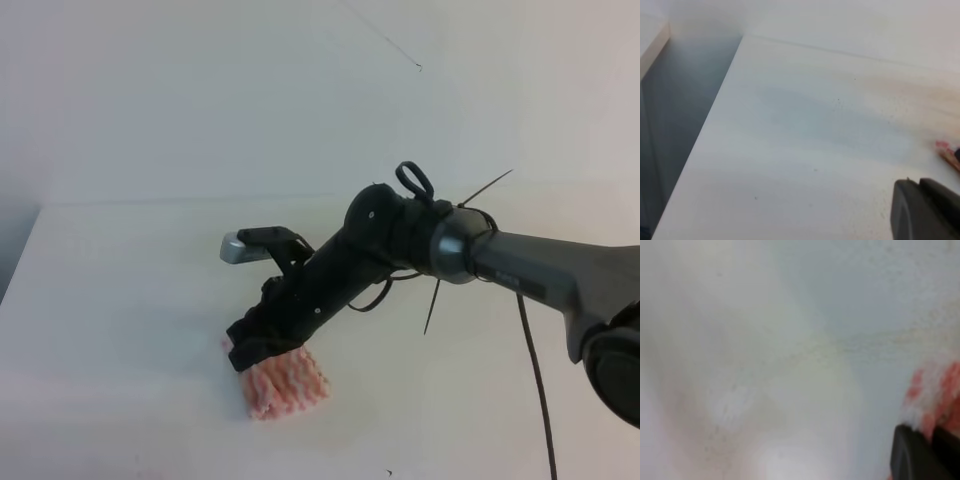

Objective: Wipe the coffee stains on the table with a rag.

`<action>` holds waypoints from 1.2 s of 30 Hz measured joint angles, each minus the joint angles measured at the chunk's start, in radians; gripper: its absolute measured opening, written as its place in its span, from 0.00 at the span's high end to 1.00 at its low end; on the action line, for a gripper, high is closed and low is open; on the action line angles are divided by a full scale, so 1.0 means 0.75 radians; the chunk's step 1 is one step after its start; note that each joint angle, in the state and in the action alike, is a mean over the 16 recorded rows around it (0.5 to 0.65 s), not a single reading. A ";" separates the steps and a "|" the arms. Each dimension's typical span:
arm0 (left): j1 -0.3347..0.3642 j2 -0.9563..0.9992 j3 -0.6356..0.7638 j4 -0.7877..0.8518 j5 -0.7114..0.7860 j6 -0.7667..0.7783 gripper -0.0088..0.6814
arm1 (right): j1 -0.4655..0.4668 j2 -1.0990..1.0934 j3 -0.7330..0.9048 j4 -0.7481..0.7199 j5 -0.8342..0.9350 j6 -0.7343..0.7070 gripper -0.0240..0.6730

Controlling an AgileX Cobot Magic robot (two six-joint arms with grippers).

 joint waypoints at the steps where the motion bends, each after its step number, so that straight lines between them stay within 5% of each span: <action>1: 0.000 0.000 0.000 0.000 0.000 0.000 0.99 | 0.000 0.000 -0.002 0.005 0.002 -0.004 0.97; 22: 0.000 0.000 0.000 0.000 0.000 0.000 0.99 | -0.069 -0.047 -0.018 -0.390 0.037 0.269 0.96; 36: 0.000 0.000 0.000 0.000 0.000 0.000 0.99 | -0.296 -0.318 0.171 -0.495 0.058 0.255 0.97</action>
